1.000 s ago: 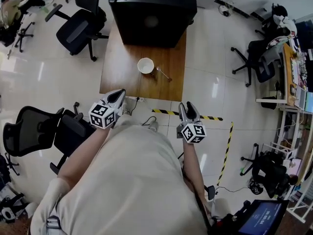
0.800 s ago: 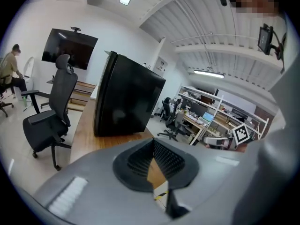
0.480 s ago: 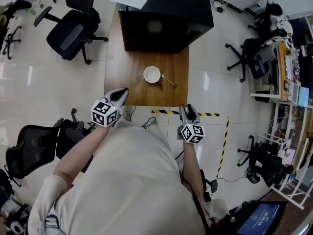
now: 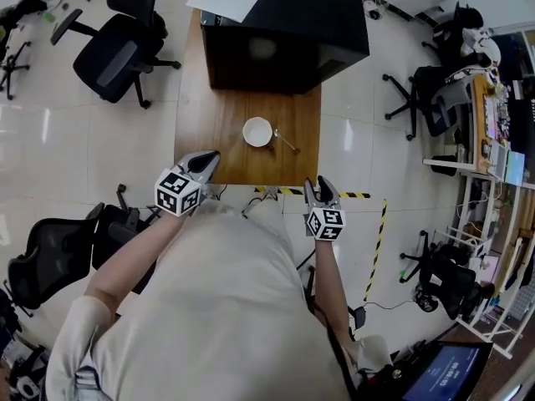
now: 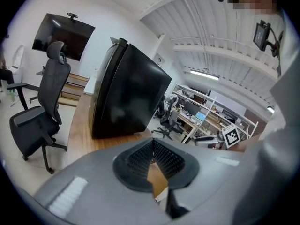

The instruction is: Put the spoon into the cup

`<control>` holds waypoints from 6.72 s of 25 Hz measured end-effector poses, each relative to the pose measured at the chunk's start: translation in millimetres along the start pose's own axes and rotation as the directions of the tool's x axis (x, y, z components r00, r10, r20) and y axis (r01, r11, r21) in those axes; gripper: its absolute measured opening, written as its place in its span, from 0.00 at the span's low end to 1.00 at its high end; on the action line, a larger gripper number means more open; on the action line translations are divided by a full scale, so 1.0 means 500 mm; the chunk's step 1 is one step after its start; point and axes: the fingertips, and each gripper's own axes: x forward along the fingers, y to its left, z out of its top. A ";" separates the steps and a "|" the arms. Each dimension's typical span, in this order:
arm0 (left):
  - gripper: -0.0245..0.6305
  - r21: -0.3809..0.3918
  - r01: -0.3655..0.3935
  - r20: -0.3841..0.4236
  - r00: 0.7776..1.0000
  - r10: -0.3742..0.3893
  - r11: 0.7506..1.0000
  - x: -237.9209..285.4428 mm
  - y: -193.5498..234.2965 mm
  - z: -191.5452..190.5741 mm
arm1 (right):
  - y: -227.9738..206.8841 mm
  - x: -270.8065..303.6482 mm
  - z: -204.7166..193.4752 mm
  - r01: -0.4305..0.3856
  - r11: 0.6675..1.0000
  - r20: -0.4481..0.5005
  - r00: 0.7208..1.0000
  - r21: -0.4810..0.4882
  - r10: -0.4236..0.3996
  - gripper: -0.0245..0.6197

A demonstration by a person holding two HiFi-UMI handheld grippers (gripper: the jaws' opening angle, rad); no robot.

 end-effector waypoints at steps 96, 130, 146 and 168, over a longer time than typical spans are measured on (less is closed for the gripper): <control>0.04 -0.195 -0.410 0.153 0.885 0.441 0.891 -0.097 0.005 0.000 | 0.148 0.359 -0.045 -0.575 0.631 -0.624 0.761 -0.520 0.179 0.23; 0.04 -0.105 -0.251 0.133 0.955 0.264 0.962 -0.239 0.090 0.017 | 0.176 0.312 0.017 -0.241 0.898 -0.300 0.945 -0.369 0.130 0.35; 0.04 -0.030 -0.149 0.100 0.983 0.151 0.988 -0.180 0.009 0.005 | 0.255 0.077 0.151 -0.234 0.970 0.211 0.947 -0.068 0.243 0.32; 0.04 0.010 -0.196 0.117 0.974 0.193 0.981 -0.181 -0.326 -0.135 | 0.147 -0.318 0.038 -0.266 0.949 0.343 0.887 -0.168 0.309 0.22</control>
